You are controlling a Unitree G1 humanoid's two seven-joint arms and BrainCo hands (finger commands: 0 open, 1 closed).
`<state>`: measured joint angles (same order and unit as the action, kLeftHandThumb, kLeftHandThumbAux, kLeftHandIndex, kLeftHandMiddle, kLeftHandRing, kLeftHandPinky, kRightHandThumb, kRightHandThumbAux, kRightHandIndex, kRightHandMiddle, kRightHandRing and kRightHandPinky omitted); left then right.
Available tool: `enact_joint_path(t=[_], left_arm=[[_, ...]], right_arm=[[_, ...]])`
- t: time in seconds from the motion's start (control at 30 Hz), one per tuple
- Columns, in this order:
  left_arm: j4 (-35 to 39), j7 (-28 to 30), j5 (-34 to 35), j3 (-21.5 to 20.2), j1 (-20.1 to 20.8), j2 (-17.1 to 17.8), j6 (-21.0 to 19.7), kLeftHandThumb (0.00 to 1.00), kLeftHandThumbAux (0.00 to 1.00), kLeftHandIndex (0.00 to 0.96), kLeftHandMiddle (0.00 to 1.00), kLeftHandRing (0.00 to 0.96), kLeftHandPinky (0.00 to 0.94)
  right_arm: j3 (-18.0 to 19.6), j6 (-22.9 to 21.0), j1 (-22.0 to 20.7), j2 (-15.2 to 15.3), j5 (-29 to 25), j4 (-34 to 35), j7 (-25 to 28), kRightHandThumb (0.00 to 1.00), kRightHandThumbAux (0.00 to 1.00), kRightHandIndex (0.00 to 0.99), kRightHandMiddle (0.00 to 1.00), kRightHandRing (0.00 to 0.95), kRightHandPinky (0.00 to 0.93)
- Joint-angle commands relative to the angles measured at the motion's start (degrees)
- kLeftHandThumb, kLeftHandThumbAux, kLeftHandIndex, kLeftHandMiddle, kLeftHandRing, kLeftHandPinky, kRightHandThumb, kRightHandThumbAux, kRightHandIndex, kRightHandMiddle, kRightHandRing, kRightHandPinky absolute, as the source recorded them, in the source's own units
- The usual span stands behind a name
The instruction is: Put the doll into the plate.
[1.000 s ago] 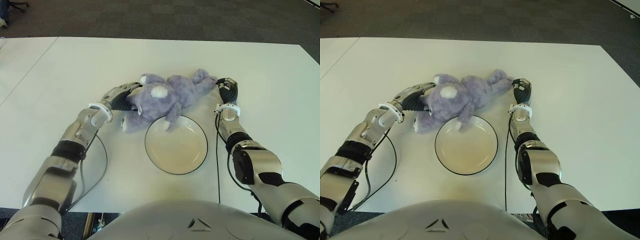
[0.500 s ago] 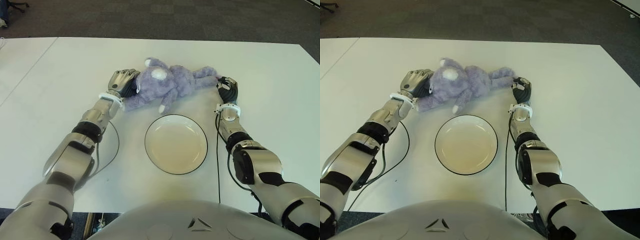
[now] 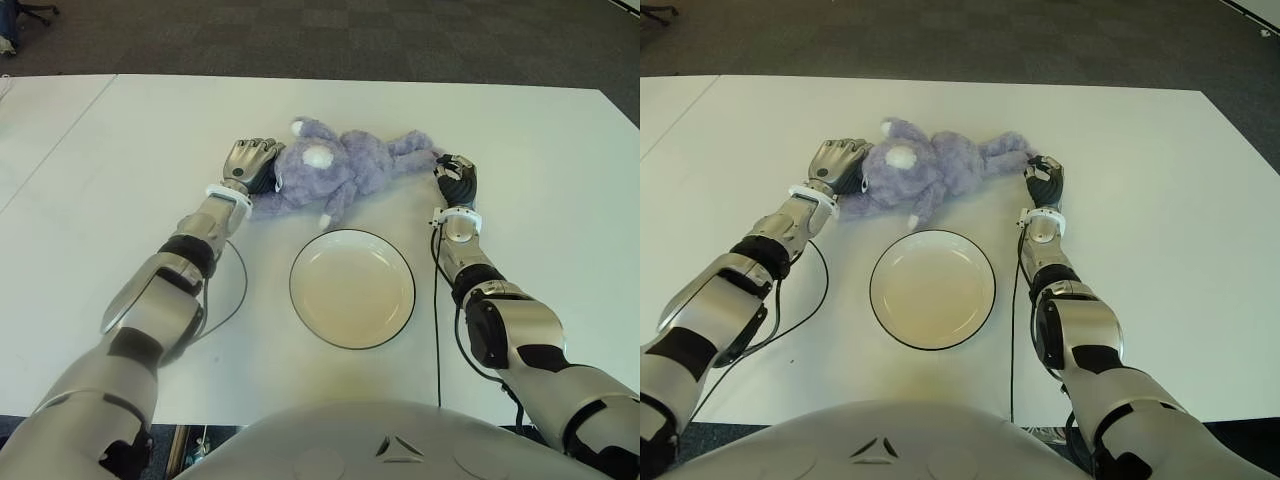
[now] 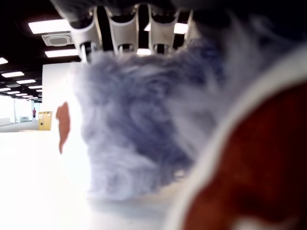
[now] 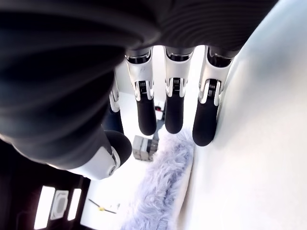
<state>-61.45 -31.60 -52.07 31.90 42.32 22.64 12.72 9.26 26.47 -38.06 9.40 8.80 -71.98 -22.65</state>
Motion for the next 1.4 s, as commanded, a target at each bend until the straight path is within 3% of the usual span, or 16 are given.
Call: enact_joint_path(t=[0.03, 0.2, 0.4, 0.57, 0.6, 0.67, 0.77, 0.93, 1.1, 1.4], left_arm=[[-2.7, 0.4, 1.4, 0.3, 0.7, -1.4, 1.5, 0.298, 0.584, 0.302, 0.344, 0.401, 0.415], [-3.2, 1.1, 3.3, -0.2, 0.5, -1.3, 2.9, 0.326, 0.62, 0.376, 0.473, 0.506, 0.578], [-3.5, 1.1, 4.7, -0.4, 0.3, -0.9, 3.8, 0.359, 0.635, 0.449, 0.573, 0.595, 0.669], [-3.6, 0.3, 5.9, -1.1, 0.0, -0.5, 3.8, 0.378, 0.655, 0.5, 0.631, 0.638, 0.659], [-3.7, 0.1, 6.1, -1.1, 0.0, -0.5, 3.7, 0.612, 0.692, 0.448, 0.643, 0.648, 0.689], [-3.7, -1.1, 6.2, -1.4, 0.0, -0.3, 3.4, 0.688, 0.702, 0.436, 0.687, 0.693, 0.749], [-3.3, -3.1, 6.0, -1.6, 0.1, 0.2, 3.2, 0.707, 0.702, 0.441, 0.772, 0.772, 0.809], [-2.2, -6.4, 5.1, -1.4, 0.1, 0.9, 3.7, 0.71, 0.702, 0.443, 0.825, 0.816, 0.837], [6.5, -9.4, 4.4, -2.1, -2.3, 4.3, 6.6, 0.712, 0.701, 0.442, 0.862, 0.852, 0.855], [23.0, -6.5, 4.9, -5.7, -6.2, 9.4, 8.3, 0.717, 0.699, 0.443, 0.867, 0.865, 0.864]], right_arm=[[1.2, -4.2, 9.3, -3.1, -1.4, -5.7, 1.2, 0.696, 0.738, 0.397, 0.269, 0.238, 0.159], [2.4, -3.7, 9.3, -3.4, -2.1, -5.6, 1.9, 0.702, 0.737, 0.398, 0.305, 0.274, 0.144], [2.5, -3.7, 9.4, -3.4, -2.2, -5.5, 2.7, 0.703, 0.738, 0.398, 0.306, 0.254, 0.113], [2.0, -4.7, 9.2, -3.2, -1.3, -5.7, 1.8, 0.7, 0.738, 0.398, 0.28, 0.225, 0.105], [2.0, -4.7, 9.2, -3.2, -1.2, -5.7, 1.6, 0.699, 0.738, 0.398, 0.276, 0.222, 0.108], [1.9, -4.7, 9.2, -3.3, -1.1, -5.7, 0.9, 0.699, 0.738, 0.398, 0.271, 0.22, 0.107], [1.9, -4.7, 9.2, -3.2, -1.0, -5.8, 0.8, 0.698, 0.738, 0.398, 0.27, 0.22, 0.124], [1.9, -4.4, 9.3, -3.3, -1.1, -5.7, 0.9, 0.699, 0.738, 0.399, 0.271, 0.221, 0.14], [2.2, -4.6, 9.3, -3.2, -1.3, -5.8, 0.9, 0.697, 0.737, 0.398, 0.263, 0.222, 0.147], [2.1, -4.9, 9.3, -3.2, -1.2, -5.9, 1.2, 0.696, 0.738, 0.398, 0.265, 0.232, 0.174]])
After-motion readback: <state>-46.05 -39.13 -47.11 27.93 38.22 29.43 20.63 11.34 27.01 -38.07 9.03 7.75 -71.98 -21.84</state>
